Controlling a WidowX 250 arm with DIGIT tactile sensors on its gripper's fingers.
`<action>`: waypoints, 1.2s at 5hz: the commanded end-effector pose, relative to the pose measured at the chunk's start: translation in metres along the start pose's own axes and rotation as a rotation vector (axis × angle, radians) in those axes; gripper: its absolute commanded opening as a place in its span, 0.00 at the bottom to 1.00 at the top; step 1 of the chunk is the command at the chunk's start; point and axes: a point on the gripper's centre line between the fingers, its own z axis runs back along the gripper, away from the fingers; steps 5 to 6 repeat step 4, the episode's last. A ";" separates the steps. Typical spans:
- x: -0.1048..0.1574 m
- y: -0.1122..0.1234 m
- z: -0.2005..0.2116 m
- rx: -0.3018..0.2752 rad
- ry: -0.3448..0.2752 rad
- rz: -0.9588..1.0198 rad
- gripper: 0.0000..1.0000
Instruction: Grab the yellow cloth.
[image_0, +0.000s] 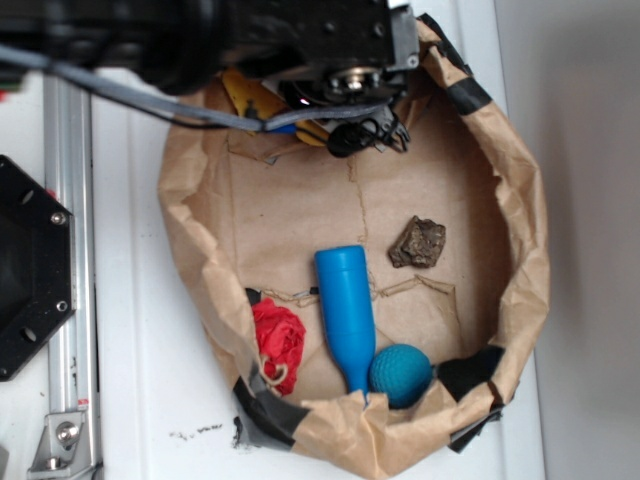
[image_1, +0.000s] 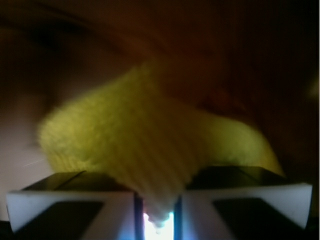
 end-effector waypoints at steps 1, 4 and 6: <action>-0.005 -0.026 0.122 -0.331 -0.084 -0.339 0.00; -0.025 -0.007 0.156 -0.269 -0.056 -0.653 0.00; -0.025 -0.007 0.156 -0.269 -0.056 -0.653 0.00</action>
